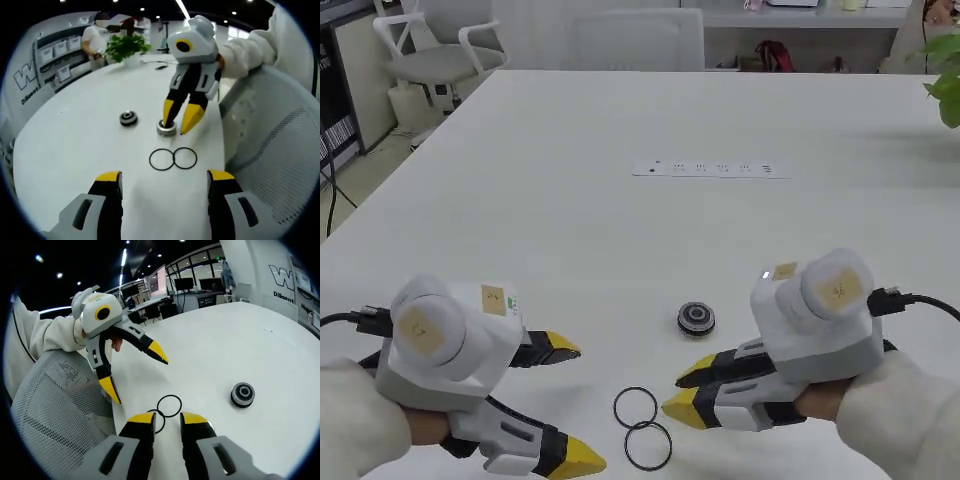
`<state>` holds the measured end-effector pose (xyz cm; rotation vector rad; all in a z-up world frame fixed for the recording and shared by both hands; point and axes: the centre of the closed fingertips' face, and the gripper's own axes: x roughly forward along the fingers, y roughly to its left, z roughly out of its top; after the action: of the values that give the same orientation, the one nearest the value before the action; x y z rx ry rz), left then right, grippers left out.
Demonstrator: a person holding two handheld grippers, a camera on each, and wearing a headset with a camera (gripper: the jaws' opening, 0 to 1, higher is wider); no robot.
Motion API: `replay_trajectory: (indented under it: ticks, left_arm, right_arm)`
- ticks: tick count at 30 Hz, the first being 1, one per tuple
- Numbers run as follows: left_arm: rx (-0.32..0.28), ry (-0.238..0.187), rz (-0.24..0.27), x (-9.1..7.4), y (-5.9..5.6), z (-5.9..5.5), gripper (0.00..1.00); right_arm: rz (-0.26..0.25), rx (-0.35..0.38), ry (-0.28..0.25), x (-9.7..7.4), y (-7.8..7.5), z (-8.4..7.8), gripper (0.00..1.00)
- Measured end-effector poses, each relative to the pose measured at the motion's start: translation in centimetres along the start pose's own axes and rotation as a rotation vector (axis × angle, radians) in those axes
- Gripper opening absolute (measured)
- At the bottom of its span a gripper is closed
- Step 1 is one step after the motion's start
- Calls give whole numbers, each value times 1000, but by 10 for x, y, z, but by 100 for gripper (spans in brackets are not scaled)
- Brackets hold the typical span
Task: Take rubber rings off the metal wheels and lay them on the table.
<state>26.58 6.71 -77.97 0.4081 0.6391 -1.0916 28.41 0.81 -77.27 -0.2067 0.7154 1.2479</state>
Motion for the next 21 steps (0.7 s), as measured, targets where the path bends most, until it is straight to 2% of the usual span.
replay_trajectory:
  ticks: [8, 21]
  left_arm:
    - [0, 6, 2, 0, 0, 0, 70]
    - [0, 16, -2, 2, 1, -1, 70]
  right_arm:
    - [-39, 21, -45, -11, -13, 8, 22]
    - [-71, 69, -106, -23, -29, 17, 29]
